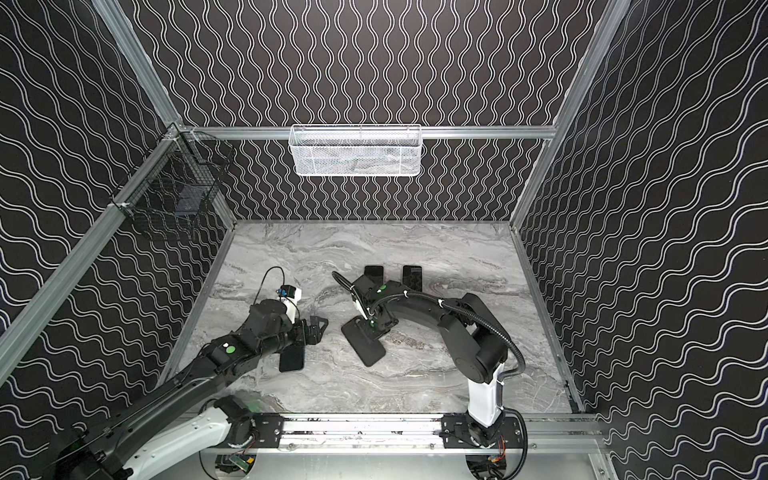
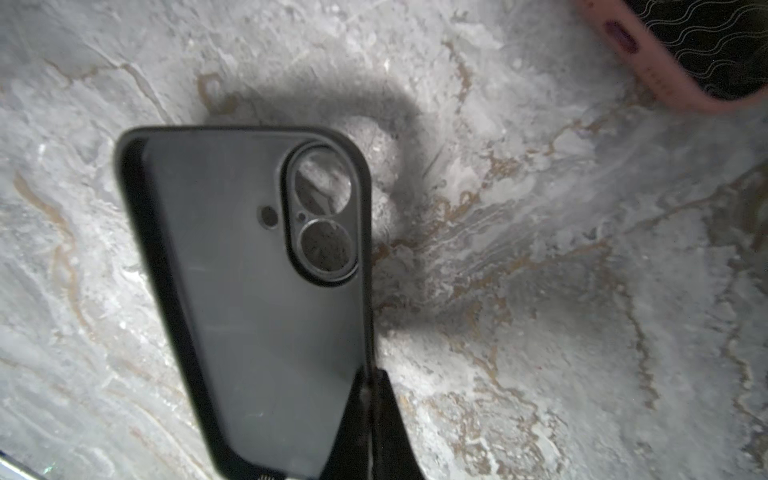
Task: Put the phone into the phone case
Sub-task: 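Carry the black twin-lens case toward the left gripper and release it on the table, then grasp the black case edge with the left gripper and slide it toward the table center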
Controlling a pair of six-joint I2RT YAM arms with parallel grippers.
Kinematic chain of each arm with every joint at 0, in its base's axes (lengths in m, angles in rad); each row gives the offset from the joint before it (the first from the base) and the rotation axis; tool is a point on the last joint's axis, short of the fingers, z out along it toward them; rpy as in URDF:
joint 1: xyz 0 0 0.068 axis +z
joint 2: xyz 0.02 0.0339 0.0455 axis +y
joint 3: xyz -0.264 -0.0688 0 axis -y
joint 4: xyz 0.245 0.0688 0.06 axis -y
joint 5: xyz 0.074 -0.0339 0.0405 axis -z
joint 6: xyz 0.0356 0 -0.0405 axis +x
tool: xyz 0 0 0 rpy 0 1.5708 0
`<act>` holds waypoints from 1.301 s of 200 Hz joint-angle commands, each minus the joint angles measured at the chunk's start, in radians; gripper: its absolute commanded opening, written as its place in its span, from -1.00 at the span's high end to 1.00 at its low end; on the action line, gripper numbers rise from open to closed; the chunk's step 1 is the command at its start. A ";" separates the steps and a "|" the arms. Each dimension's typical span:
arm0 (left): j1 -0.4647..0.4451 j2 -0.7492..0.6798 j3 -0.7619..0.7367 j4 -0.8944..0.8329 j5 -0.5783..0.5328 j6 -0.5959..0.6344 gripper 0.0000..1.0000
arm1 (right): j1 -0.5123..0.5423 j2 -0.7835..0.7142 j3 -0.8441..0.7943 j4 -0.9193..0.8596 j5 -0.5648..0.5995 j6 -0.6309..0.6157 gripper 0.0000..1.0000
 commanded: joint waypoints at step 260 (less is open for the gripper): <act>-0.192 0.860 0.526 -0.192 -0.166 0.346 -0.21 | -0.307 -0.802 -0.421 0.268 -0.217 0.247 -0.05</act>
